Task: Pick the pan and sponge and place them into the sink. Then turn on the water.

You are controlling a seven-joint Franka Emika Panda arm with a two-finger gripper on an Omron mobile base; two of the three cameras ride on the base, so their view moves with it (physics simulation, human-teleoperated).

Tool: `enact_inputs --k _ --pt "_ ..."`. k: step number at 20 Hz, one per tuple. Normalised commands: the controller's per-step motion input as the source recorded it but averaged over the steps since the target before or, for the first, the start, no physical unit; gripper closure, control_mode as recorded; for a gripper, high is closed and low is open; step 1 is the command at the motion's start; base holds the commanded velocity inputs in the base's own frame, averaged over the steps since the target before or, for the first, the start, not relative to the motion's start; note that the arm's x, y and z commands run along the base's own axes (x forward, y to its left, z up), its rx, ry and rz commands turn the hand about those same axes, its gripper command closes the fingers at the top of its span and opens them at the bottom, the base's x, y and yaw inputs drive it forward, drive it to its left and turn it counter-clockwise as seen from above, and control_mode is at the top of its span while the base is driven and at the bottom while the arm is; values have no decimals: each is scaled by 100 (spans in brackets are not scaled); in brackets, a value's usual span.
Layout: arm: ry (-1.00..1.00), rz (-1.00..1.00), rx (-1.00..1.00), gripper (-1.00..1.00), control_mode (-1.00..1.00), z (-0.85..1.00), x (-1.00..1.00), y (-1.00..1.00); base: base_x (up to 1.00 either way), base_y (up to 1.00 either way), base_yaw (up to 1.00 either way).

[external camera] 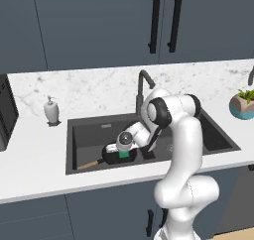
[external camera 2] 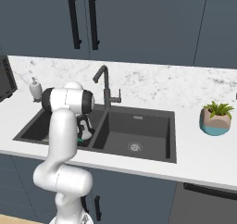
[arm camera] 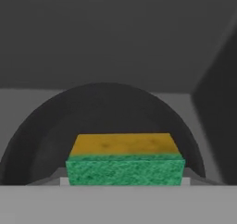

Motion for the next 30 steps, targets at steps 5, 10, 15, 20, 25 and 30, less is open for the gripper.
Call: enact_inputs --k 5,10,15,20,25,30 --pt "-15 0 -1 -100 -100 0 0 0 0 0 0" --pt "-17 0 -1 -100 -100 0 -14 5 0 0 0" --pt "-20 5 0 -100 -100 44 -63 1 0 0 0" --pt "-15 9 0 -100 -100 91 -97 0 0 0 0" --pt "-2 7 0 -100 -100 100 -85 0 0 0 0" --pt "-1 -3 0 -100 -100 100 -68 1 0 0 0"
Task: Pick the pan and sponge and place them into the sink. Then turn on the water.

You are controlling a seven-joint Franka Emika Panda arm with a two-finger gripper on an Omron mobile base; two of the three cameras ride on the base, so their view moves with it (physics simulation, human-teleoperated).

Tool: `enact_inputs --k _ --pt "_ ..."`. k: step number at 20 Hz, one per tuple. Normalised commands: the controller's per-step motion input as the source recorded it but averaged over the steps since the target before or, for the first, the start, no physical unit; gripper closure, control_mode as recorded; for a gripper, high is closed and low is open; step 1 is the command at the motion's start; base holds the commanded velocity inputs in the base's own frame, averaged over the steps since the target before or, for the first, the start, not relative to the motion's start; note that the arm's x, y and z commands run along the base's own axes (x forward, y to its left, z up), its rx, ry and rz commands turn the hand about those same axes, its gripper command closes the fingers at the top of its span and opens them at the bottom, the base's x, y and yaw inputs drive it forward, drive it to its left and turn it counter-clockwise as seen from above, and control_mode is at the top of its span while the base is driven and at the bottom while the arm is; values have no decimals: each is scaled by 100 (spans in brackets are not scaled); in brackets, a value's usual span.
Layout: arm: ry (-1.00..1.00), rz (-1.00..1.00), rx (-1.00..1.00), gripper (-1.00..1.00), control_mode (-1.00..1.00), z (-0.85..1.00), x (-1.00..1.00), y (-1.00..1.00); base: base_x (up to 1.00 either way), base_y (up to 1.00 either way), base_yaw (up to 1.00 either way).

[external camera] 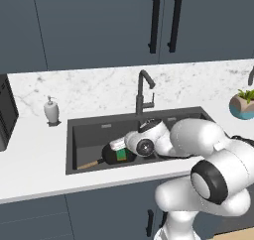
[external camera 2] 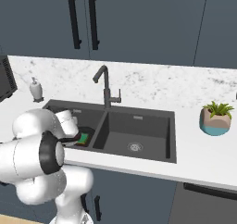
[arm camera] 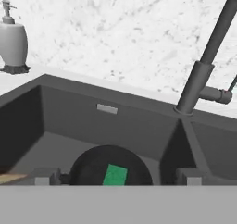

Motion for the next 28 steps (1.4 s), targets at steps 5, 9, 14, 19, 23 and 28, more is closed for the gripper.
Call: enact_inputs --k 5,9,14,19,23,28 --pt "-7 0 0 -100 -100 100 -55 0 0 0 0" --pt "1 -2 0 -100 -100 98 -58 0 0 0 0" --pt "35 -6 3 -100 -100 44 -26 0 0 0 0" --pt "9 -22 36 -100 -100 52 -79 -6 0 0 0" --pt "25 -12 52 -100 -100 63 -88 -19 0 0 0" --pt "42 -8 60 -100 -100 43 -68 -44 0 0 0"
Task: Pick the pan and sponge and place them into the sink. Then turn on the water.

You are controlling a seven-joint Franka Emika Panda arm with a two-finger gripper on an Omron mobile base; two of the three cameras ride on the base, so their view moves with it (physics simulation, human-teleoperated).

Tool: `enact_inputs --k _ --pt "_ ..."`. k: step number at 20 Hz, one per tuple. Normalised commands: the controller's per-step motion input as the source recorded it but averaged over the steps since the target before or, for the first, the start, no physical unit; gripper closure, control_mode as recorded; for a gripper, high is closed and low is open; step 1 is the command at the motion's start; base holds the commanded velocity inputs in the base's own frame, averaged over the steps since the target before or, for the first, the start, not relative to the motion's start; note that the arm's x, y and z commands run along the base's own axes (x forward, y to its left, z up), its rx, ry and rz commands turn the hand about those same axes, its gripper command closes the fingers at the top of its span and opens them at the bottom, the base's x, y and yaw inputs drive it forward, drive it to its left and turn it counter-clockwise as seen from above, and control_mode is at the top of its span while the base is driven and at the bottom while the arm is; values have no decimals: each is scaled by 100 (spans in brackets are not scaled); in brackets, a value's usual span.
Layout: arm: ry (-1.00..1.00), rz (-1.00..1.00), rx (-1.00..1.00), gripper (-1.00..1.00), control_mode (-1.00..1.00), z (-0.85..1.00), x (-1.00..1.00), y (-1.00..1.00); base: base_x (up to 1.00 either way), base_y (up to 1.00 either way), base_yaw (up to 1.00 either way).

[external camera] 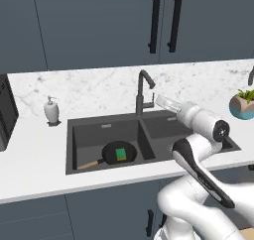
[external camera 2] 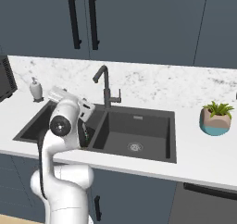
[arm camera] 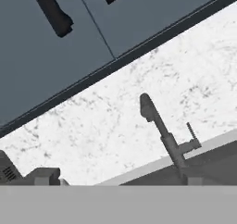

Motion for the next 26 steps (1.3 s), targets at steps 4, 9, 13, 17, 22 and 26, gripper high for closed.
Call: enact_inputs --k 4,9,13,17,22,26 --pt "47 -5 72 -100 -100 50 -76 -64 0 0 0" --pt "42 -9 75 -100 -100 26 -54 -66 0 0 0" --pt "2 -9 60 -100 -100 -27 -36 -53 0 0 0" --pt "9 -1 60 -100 -100 -30 -14 -41 0 0 0" --pt "47 -2 57 -100 -100 -10 11 -33 0 0 0" --pt "65 0 42 -100 -100 -9 26 -34 0 0 0"
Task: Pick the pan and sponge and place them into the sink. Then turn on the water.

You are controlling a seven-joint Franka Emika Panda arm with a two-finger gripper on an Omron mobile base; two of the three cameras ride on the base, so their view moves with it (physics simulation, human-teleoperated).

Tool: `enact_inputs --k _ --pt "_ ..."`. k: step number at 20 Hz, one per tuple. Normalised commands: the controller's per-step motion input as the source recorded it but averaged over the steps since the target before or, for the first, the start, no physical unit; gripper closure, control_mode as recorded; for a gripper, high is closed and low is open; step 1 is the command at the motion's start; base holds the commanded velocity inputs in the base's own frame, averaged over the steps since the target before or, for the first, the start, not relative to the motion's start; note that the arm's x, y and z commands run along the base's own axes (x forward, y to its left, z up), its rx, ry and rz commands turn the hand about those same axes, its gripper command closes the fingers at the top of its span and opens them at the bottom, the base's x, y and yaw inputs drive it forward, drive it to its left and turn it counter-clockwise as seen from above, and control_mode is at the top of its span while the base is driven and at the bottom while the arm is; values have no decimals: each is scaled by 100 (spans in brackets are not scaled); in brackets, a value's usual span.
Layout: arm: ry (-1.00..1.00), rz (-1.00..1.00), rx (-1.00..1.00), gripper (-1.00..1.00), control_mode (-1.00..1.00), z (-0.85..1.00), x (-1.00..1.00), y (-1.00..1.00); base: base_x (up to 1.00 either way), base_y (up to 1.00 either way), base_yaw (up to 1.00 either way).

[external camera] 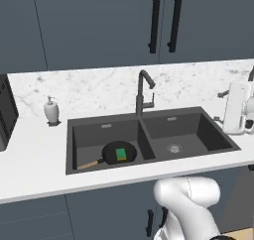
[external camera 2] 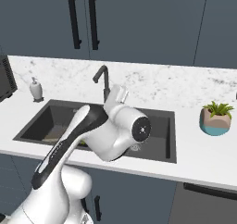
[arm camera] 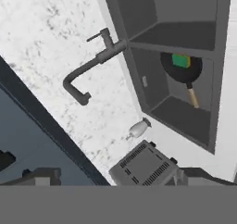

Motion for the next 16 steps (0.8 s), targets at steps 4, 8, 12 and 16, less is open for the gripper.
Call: enact_inputs --k 4,8,12,16 --pt "70 0 34 -100 -100 -5 46 -29 0 0 0" --pt "53 0 24 -100 -100 -11 60 -12 0 0 0" --pt "36 0 15 -100 -100 -52 49 0 0 0 0" --pt "15 0 17 -100 -100 -78 42 0 0 0 0"
